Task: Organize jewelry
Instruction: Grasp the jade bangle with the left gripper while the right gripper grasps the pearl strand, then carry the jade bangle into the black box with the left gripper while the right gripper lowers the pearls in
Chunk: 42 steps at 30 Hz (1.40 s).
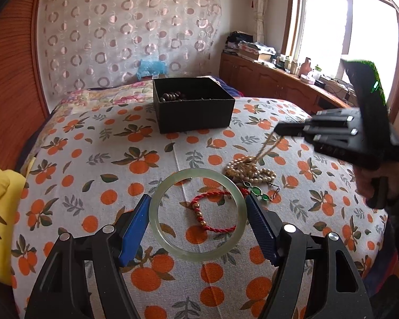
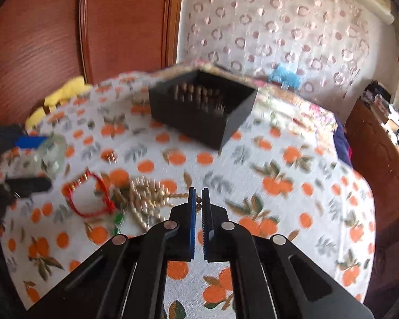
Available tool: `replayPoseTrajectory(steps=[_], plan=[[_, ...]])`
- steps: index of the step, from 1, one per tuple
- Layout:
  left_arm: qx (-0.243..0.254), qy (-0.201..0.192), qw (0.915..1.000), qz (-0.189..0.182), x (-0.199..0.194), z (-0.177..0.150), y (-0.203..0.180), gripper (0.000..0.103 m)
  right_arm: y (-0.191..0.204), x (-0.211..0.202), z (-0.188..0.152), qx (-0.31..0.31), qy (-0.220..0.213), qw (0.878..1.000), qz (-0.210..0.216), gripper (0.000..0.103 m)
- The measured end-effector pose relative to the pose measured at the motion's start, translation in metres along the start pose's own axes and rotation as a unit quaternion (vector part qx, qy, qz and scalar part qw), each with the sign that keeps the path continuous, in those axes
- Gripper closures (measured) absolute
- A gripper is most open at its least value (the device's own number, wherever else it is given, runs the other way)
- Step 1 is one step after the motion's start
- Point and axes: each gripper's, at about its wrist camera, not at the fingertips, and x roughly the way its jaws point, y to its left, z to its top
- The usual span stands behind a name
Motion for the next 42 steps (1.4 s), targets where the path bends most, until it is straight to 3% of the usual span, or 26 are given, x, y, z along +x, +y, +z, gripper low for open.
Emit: replayPoseTrajectory(steps=[20,42], plan=[[0.018,-0.028,0.9994,0.004,-0.006,0.037,0.003,0.034,-0.008,-0.08,0.088,-0.02,-0.104,0.994,-0.017,0.098],[0.031,-0.041,0.9985,0.017,0.025,0.097,0.014,0.034,-0.028,-0.081,0.16,-0.026,-0.13,0.99,-0.043,0.098]])
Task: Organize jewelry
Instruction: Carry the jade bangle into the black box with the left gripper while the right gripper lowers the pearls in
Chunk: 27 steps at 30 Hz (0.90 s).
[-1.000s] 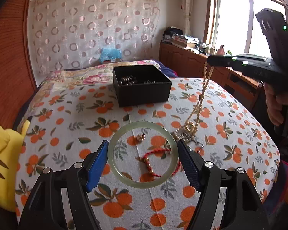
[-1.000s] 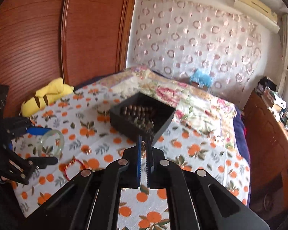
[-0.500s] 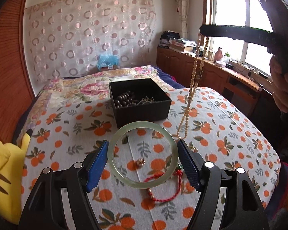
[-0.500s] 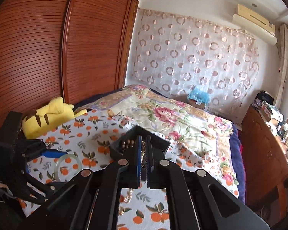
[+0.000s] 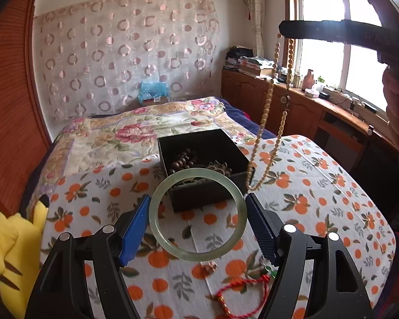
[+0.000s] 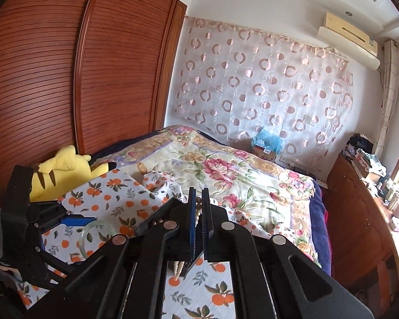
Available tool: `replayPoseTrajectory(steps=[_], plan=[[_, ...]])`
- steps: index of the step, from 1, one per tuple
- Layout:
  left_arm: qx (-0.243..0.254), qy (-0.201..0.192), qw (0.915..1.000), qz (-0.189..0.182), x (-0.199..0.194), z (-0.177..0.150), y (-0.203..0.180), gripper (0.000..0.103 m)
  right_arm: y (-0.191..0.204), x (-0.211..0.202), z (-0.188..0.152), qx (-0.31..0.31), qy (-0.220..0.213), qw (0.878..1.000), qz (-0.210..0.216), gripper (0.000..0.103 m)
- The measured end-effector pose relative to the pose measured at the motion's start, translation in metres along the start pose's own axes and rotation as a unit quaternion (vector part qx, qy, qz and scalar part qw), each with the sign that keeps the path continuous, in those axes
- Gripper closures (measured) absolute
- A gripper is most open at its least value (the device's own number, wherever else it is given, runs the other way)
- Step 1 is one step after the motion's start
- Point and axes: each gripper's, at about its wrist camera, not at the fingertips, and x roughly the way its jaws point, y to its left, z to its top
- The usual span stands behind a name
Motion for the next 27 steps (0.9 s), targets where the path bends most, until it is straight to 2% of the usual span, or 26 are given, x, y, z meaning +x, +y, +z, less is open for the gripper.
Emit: replayPoseTrajectory(steps=[7,17,22,27], plan=[[0.002,0.005,1.0,0.001,0.018,0.016,0.009,0.034,-0.021,0.009,0.021,0.021,-0.016,1.0,0.014,0.098],[0.0,0.016,0.9999,-0.004,0.05,0.034,0.011,0.034,-0.035,0.024,0.044,0.016,-0.039,0.999,0.017,0.098],[0.003,0.029,0.9996,-0.005,0.069,0.039,0.012,0.034,-0.041,0.05,0.031,0.022,-0.023,0.999,0.032,0.098],[0.006,0.041,0.9991,-0.004,0.088,0.04,0.013,0.034,-0.043,0.095,-0.002,0.04,0.019,0.997,0.061,0.098]])
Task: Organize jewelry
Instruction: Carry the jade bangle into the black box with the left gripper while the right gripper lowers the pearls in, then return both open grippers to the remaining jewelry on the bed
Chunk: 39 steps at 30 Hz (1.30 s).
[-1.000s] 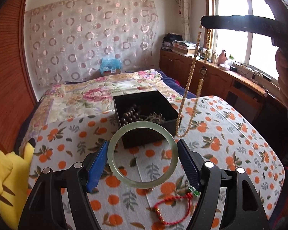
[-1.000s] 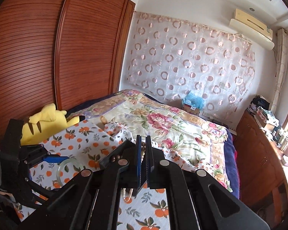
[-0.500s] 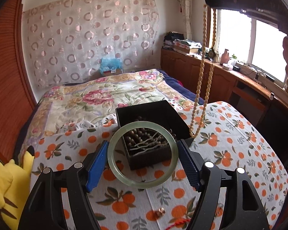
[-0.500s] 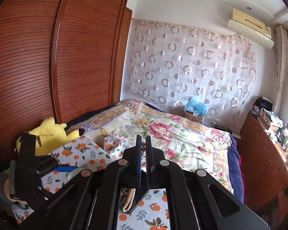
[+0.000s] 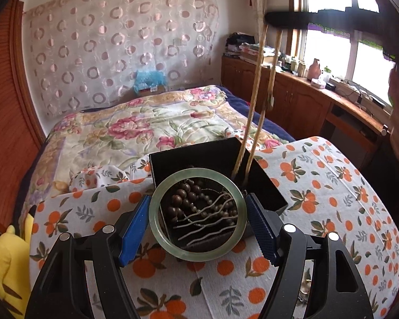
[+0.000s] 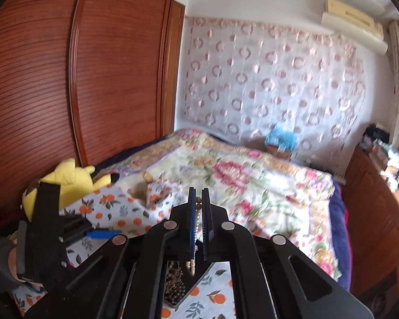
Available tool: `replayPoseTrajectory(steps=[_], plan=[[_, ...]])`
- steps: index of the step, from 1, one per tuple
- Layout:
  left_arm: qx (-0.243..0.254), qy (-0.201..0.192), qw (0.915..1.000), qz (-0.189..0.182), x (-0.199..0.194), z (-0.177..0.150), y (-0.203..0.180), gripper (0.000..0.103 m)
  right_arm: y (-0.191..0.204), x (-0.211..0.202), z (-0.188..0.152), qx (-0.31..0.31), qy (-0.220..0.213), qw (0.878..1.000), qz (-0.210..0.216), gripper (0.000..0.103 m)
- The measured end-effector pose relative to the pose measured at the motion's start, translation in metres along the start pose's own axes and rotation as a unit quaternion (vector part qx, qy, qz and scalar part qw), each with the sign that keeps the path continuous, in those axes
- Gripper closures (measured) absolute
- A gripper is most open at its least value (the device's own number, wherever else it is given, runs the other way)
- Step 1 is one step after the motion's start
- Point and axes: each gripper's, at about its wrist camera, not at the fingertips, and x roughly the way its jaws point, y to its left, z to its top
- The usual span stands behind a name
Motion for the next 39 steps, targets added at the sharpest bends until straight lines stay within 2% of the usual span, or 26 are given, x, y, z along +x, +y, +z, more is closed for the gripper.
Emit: replayPoseTrajectory(steps=[5,12,23,26,29,36,39], plan=[[0.003,0.01,0.9999,0.0,0.013,0.003,0.0,0.034,0.002,0.038,-0.032,0.014,0.038,0.999,0.018,0.098],[0.005,0.017,0.9998,-0.005,0.023,0.006,-0.002,0.034,0.001,0.051,-0.056,0.033,0.048,0.998,0.029,0.098],[0.014,0.035,0.9992,-0.011,0.04,0.013,-0.011,0.034,-0.013,0.042,-0.088,0.054,0.055,0.997,0.025,0.097],[0.018,0.034,0.9991,-0.019,0.036,0.012,-0.014,0.034,-0.012,0.035,-0.097,0.058,0.056,0.996,0.027,0.097],[0.02,0.026,0.9993,-0.018,0.031,0.013,-0.016,0.028,-0.009,0.029,-0.105,0.059,0.058,0.996,0.026,0.097],[0.017,0.02,0.9995,-0.016,0.017,0.012,-0.015,0.028,-0.003,0.012,-0.128,0.069,0.064,0.995,0.018,0.097],[0.011,0.018,0.9996,-0.019,0.002,-0.001,-0.01,0.028,0.002,0.002,-0.143,0.077,0.073,0.994,0.021,0.097]])
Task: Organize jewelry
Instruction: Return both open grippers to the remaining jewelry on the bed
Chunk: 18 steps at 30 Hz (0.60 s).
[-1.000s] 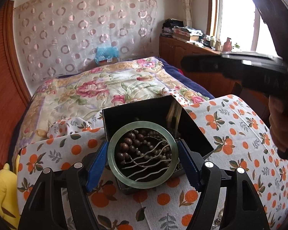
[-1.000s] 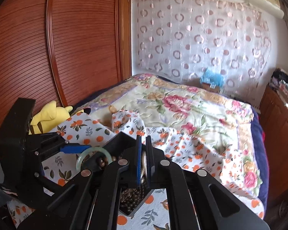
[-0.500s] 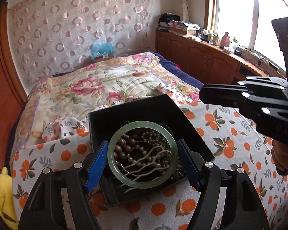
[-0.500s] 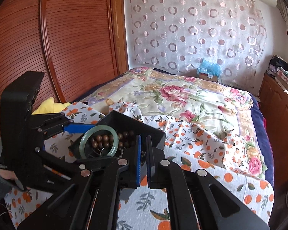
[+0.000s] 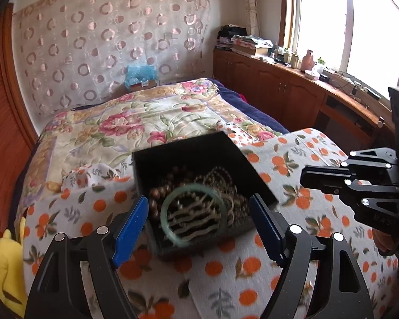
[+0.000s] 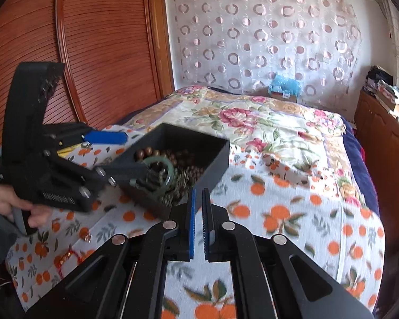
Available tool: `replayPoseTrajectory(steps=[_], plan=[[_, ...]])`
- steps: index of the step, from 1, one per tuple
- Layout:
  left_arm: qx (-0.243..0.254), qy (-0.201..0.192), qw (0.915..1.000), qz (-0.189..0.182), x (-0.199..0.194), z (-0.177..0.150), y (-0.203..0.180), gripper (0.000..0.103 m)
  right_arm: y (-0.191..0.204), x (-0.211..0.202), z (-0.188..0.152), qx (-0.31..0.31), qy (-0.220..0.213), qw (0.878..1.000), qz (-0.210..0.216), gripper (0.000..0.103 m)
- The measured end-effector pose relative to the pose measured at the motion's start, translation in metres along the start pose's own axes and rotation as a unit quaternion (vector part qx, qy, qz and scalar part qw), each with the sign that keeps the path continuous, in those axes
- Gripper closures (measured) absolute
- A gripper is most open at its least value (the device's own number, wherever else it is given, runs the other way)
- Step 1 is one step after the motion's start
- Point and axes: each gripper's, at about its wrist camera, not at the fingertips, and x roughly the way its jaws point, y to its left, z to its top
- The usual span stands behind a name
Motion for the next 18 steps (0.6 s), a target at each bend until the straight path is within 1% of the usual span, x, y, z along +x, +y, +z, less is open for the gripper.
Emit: replayPoseTrajectory(steps=[6,9,10,14,17,18], plan=[[-0.019,0.02,0.9996,0.004,-0.016,-0.039,0.01,0.028,0.015,-0.004,-0.03,-0.006,0.03,1.0,0.003,0.096],[-0.033,0.033,0.9988,0.012,-0.023,-0.059,0.015,0.028,0.025,-0.004,-0.042,-0.016,0.04,0.999,0.004,0.088],[-0.037,0.036,0.9986,0.014,-0.024,-0.063,0.016,0.028,0.029,-0.004,-0.046,-0.019,0.044,0.999,0.005,0.086],[-0.056,0.05,0.9971,0.008,-0.027,-0.082,0.019,0.028,0.04,-0.004,-0.055,-0.025,0.055,0.998,0.022,0.085],[-0.063,0.053,0.9966,0.004,-0.03,-0.091,0.018,0.028,0.05,-0.004,-0.062,-0.035,0.069,0.997,0.029,0.085],[-0.061,0.053,0.9967,0.002,-0.032,-0.093,0.015,0.028,0.053,-0.004,-0.064,-0.038,0.071,0.996,0.03,0.083]])
